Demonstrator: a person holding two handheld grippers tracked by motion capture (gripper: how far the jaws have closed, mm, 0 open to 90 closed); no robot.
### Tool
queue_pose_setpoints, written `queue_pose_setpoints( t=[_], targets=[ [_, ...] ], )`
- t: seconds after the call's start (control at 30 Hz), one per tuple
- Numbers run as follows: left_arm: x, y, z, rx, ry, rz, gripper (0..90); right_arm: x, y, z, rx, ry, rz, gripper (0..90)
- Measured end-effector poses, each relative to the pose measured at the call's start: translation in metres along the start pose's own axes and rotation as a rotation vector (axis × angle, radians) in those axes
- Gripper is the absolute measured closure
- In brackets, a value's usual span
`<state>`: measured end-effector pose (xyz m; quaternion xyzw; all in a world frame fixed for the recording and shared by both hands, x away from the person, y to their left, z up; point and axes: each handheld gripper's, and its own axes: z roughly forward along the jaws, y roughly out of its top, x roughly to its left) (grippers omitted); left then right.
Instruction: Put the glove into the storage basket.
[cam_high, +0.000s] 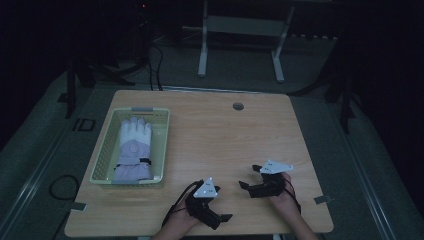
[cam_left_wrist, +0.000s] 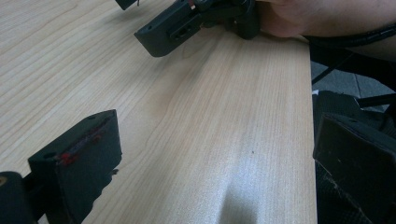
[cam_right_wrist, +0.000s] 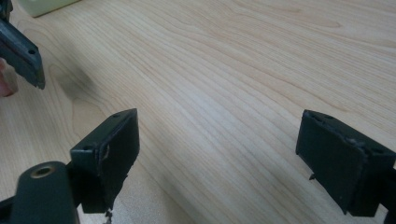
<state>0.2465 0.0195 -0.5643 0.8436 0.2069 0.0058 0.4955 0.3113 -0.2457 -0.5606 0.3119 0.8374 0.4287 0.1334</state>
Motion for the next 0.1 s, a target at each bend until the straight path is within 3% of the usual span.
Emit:
queue_pose_setpoints(
  t=[0.1],
  targets=[
    [-0.0002, 0.0001, -0.0001, -0.003, -0.001, 0.000, 1.3, 0.0000, 0.0001, 0.0002, 0.004, 0.001, 0.002, 13.4]
  ],
)
